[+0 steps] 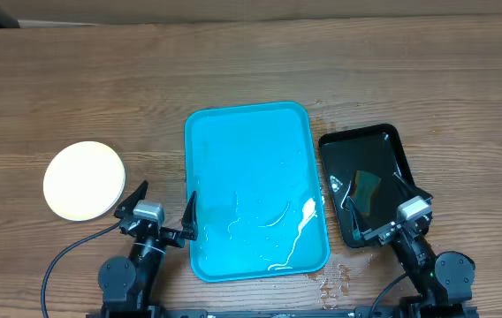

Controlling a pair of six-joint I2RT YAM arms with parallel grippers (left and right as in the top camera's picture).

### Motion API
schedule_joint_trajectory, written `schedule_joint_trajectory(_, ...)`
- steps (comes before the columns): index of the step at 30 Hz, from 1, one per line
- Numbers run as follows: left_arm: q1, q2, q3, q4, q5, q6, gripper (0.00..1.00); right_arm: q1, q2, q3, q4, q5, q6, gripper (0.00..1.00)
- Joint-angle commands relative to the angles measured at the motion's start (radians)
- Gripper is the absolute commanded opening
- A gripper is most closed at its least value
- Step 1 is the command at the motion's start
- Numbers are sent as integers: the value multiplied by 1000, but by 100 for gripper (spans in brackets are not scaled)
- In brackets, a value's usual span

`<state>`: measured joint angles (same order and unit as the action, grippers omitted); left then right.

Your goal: Clean dirty plates on tray and stack at the side

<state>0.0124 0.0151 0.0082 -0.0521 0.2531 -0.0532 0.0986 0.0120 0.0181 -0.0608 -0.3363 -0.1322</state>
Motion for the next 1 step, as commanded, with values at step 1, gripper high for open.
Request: schedule_joint_trajectory(1, -7, -11, -3, 0, 2, 1, 99, -3, -7, -10, 6, 6, -3, 100)
